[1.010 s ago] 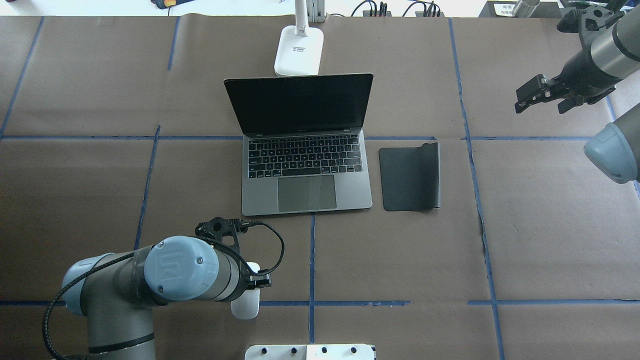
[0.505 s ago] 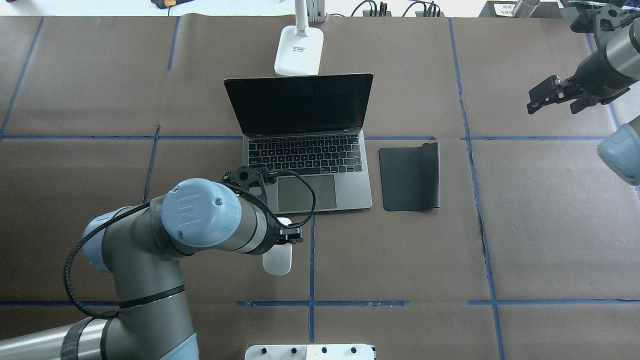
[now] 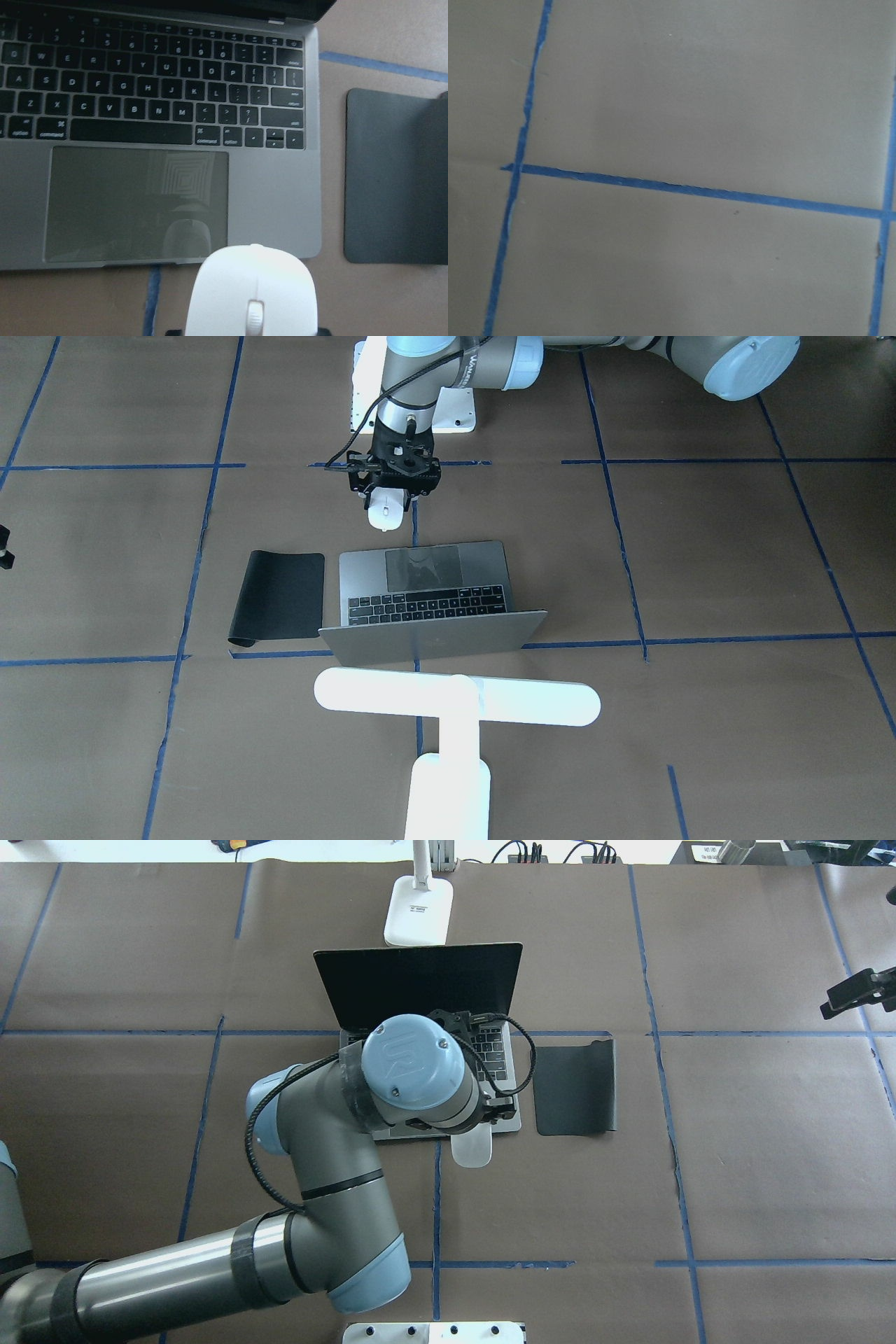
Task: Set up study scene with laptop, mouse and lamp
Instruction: 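Carry the mouse with the left gripper onto the black mouse pad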
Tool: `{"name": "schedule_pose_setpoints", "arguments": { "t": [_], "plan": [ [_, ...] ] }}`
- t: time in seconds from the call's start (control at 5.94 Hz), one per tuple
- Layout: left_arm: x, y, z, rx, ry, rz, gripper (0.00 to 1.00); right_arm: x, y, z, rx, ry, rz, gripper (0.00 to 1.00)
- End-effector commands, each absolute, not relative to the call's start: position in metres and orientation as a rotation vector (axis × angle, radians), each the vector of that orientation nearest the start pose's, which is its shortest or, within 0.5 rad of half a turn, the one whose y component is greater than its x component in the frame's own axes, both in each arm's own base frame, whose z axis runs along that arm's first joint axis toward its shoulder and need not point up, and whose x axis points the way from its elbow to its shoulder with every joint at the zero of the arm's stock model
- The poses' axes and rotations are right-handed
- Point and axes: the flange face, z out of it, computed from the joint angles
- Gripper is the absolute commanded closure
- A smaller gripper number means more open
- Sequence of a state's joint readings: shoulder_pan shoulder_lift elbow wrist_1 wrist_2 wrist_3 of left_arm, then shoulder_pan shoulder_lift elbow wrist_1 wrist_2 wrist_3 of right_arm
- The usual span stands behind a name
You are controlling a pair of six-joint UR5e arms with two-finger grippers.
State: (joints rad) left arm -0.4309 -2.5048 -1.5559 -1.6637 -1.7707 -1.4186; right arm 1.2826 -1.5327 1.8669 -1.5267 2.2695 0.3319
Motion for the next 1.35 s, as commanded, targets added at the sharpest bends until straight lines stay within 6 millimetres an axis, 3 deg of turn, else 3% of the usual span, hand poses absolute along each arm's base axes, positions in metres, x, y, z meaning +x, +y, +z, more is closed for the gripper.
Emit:
{"name": "schedule_pose_setpoints", "arguments": {
  "t": [0.0, 0.17, 0.5, 0.67, 1.18],
  "plan": [
    [0.662, -0.453, 0.024, 0.133, 1.033, -0.179, 0.95, -0.036, -0.476, 0.528, 0.115, -0.788, -0.092, 0.00],
    [0.682, -0.470, 0.019, 0.140, 1.039, -0.185, 0.95, -0.029, -0.459, 0.536, 0.102, -0.782, -0.077, 0.00],
    [0.712, -0.484, 0.004, 0.141, 1.038, -0.183, 0.95, -0.021, -0.459, 0.539, 0.105, -0.773, -0.061, 0.00],
    [0.730, -0.493, 0.005, 0.144, 1.041, -0.182, 0.95, -0.021, -0.459, 0.538, 0.105, -0.771, -0.055, 0.00],
    [0.750, -0.494, 0.031, 0.137, 1.031, -0.176, 0.92, -0.020, -0.460, 0.534, 0.111, -0.774, -0.051, 0.00]
  ]
}}
